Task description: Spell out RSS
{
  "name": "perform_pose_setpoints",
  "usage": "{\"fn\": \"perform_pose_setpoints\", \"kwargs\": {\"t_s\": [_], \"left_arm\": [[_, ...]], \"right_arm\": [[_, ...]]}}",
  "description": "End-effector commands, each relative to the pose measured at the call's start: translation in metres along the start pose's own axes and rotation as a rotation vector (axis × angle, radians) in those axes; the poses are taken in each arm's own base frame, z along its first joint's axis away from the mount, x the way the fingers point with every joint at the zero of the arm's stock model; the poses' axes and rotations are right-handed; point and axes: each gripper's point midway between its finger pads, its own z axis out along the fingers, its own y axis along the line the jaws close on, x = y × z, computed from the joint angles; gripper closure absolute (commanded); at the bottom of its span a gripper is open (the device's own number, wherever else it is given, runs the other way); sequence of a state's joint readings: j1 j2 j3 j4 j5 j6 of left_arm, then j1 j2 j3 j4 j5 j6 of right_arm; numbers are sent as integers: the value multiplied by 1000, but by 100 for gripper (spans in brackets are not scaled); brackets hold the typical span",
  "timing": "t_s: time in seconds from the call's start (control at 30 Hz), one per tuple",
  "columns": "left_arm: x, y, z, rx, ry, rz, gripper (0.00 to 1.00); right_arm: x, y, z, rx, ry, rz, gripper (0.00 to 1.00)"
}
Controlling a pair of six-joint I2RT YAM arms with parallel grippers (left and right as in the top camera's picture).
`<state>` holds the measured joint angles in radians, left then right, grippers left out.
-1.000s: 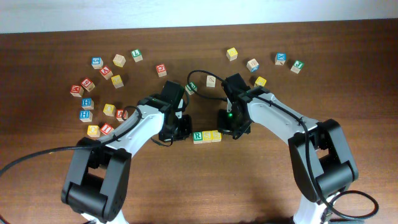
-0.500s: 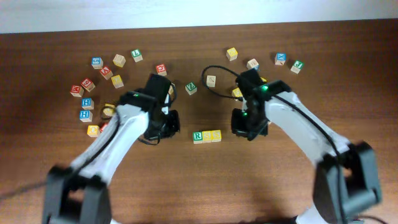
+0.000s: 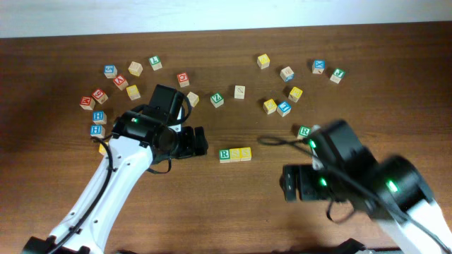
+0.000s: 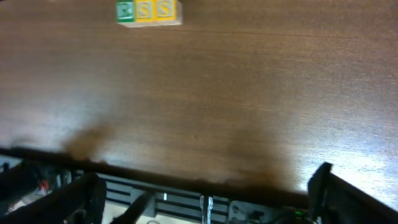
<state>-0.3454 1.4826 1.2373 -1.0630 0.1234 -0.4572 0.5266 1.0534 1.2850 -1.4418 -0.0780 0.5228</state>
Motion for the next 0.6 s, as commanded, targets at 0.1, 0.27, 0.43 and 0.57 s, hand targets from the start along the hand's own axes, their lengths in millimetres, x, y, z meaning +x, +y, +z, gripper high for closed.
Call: {"fn": "perform_pose_setpoints", "kwargs": {"t_s": [0.1, 0.27, 0.43, 0.57], "left_arm": [[-4, 0, -4, -1, -20, 0, 1], [-4, 0, -4, -1, -20, 0, 1], [-4, 0, -4, -1, -20, 0, 1], [-4, 0, -4, -1, -20, 0, 1]], "right_arm": [[27, -24, -6, 39, -98, 137, 2], [30, -21, -8, 9, -95, 153, 2], [30, -21, -7, 7, -92, 153, 2], [30, -21, -7, 7, -92, 153, 2]]}}
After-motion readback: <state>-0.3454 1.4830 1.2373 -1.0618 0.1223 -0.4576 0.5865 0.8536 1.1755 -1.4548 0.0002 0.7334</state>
